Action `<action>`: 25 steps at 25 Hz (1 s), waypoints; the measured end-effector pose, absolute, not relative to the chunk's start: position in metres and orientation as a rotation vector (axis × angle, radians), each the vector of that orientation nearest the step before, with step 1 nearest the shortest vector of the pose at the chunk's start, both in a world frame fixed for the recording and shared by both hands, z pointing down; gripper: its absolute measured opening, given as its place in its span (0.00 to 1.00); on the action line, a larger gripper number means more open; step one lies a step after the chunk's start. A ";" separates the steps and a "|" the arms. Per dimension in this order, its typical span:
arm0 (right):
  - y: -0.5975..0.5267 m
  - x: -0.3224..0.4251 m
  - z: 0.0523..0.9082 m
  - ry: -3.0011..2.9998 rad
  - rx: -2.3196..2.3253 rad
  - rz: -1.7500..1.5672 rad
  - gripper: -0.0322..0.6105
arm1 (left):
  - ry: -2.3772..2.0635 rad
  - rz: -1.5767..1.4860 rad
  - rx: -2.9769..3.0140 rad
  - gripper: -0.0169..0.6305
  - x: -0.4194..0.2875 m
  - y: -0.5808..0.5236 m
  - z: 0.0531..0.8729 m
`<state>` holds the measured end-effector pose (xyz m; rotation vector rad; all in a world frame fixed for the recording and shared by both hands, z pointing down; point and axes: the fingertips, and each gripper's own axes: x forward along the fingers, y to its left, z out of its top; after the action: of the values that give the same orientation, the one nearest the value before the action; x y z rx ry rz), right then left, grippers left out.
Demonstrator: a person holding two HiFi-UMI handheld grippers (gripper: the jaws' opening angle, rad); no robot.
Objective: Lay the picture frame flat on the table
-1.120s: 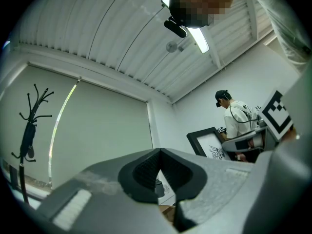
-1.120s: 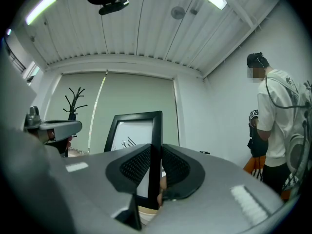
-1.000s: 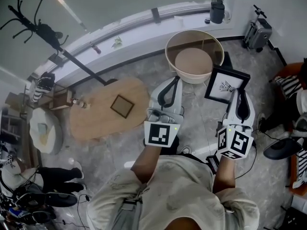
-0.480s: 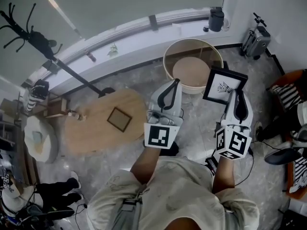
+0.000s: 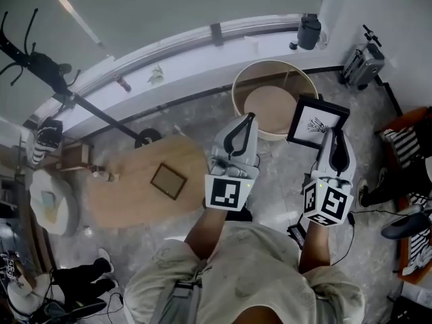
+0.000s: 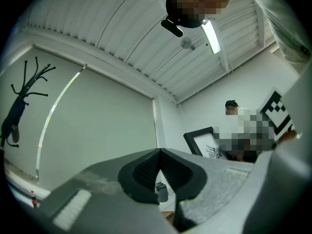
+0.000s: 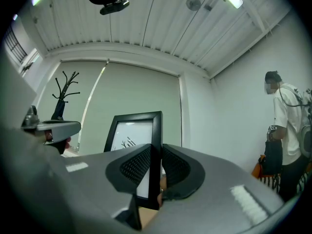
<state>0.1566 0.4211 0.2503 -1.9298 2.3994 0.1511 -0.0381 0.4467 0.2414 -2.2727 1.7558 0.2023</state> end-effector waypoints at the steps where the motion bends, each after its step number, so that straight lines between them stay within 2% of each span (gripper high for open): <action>1: 0.416 0.151 0.250 2.401 -1.933 0.151 0.16 | 1.755 0.204 -2.275 0.03 -0.044 0.442 0.241; 15: 0.366 0.091 0.246 2.369 -1.983 0.155 0.16 | 1.723 0.199 -2.313 0.03 -0.106 0.387 0.242; 25: 0.343 0.093 0.260 2.339 -2.019 0.122 0.16 | 1.710 0.206 -2.351 0.03 -0.105 0.358 0.252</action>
<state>0.0926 0.3426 0.2598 -2.0191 2.3393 0.1217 -0.1049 0.3575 0.2517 -2.3514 1.7101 0.2060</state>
